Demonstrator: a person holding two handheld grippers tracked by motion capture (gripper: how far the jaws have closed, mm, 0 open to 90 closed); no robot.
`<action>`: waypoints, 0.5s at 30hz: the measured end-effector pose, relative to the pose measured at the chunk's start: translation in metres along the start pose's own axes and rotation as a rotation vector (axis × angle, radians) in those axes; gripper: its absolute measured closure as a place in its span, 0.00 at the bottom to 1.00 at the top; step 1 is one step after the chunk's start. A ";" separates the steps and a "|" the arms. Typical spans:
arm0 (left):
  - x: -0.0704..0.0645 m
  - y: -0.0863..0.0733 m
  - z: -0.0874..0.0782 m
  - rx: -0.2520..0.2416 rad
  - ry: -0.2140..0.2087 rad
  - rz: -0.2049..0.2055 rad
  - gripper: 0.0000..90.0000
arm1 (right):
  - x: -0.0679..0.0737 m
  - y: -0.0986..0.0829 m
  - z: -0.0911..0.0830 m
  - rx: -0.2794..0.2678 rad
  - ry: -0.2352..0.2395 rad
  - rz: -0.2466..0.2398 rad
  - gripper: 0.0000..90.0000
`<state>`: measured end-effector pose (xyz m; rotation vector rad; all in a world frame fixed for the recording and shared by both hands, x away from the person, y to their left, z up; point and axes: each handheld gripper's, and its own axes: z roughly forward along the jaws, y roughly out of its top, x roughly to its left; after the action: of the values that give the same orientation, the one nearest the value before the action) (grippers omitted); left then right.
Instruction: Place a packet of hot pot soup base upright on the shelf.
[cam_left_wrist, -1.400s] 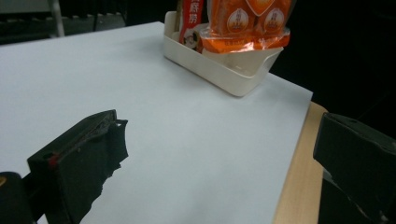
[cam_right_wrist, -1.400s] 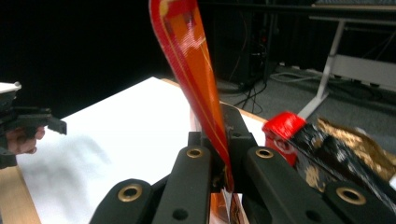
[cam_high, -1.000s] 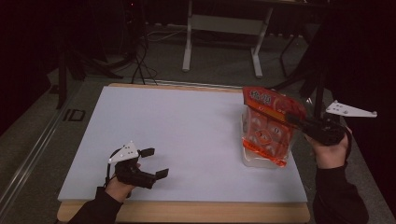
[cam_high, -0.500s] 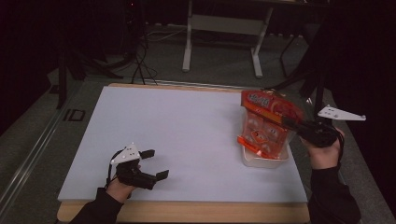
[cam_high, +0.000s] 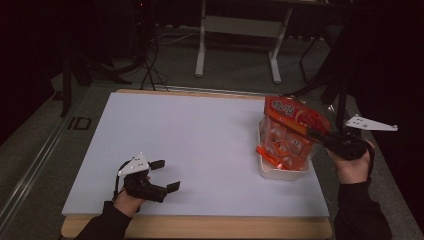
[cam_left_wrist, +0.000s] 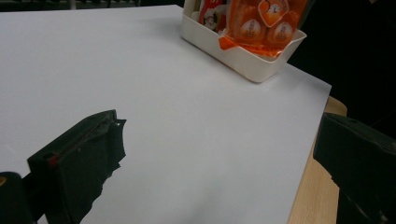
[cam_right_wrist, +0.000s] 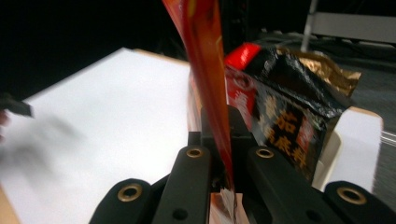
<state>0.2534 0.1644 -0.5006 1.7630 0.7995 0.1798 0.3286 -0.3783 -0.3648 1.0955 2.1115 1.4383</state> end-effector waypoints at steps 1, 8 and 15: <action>0.000 0.000 0.000 -0.001 -0.001 -0.001 0.01 | 0.001 -0.001 0.002 0.001 -0.001 0.001 1.00; 0.000 -0.001 0.003 0.006 -0.007 -0.005 0.01 | -0.001 -0.006 0.006 0.049 -0.045 -0.017 1.00; -0.001 -0.002 0.004 0.008 -0.011 -0.002 0.01 | 0.005 -0.021 0.025 0.144 -0.073 -0.070 1.00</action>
<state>0.2537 0.1606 -0.5034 1.7693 0.7953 0.1652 0.3337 -0.3627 -0.3937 1.0970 2.2069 1.2129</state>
